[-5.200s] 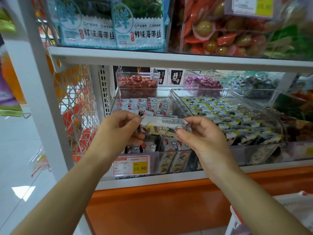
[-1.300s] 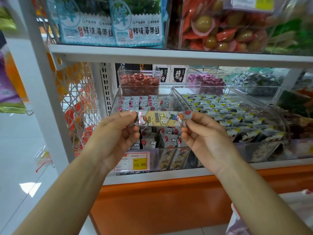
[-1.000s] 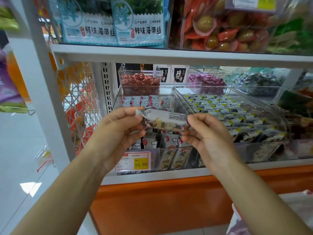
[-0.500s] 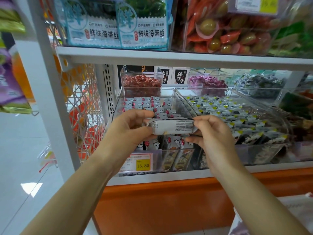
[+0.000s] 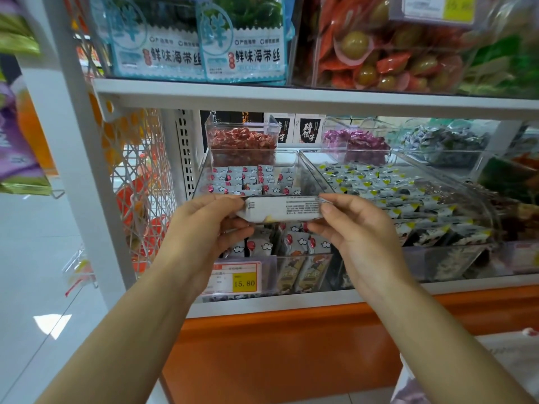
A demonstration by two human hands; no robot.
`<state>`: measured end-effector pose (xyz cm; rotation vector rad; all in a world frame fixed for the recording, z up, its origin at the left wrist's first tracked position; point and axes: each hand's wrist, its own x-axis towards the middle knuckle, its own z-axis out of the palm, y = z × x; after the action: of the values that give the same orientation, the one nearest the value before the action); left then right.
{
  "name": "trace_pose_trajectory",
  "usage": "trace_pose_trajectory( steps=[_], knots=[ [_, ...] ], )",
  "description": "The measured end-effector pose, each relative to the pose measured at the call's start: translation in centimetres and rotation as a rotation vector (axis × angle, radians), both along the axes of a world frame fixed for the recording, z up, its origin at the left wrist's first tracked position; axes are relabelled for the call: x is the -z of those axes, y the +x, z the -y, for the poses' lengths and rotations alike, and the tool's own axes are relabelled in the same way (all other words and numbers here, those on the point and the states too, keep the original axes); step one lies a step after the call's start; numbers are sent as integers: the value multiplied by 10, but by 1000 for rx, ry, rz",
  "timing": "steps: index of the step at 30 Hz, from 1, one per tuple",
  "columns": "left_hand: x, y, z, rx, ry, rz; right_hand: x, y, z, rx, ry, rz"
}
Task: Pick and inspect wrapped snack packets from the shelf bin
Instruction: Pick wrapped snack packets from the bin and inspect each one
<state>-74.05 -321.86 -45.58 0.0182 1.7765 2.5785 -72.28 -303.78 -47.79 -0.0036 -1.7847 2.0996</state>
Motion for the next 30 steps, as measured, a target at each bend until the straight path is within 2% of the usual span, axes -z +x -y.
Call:
trace_pose_trajectory(
  steps=[5,8,13,18,23,27,30],
  knots=[
    [1,-1,0,34,120,102,-6,0,2,-102,-340,64],
    [1,-1,1,88,130,100,-10,1,0,-128,-435,90],
    [3,1,1,58,-31,-74,-9,3,-1,-66,-360,83],
    [3,1,-2,19,-120,-188,-10,2,-3,-61,-398,119],
    [4,1,1,14,-124,-193,-10,2,-1,-84,-384,87],
    [3,-1,5,-16,-14,-106,-11,3,-2,-124,-434,79],
    [4,-2,6,-49,-10,-74,-13,4,-4,-130,-375,48]
  ],
)
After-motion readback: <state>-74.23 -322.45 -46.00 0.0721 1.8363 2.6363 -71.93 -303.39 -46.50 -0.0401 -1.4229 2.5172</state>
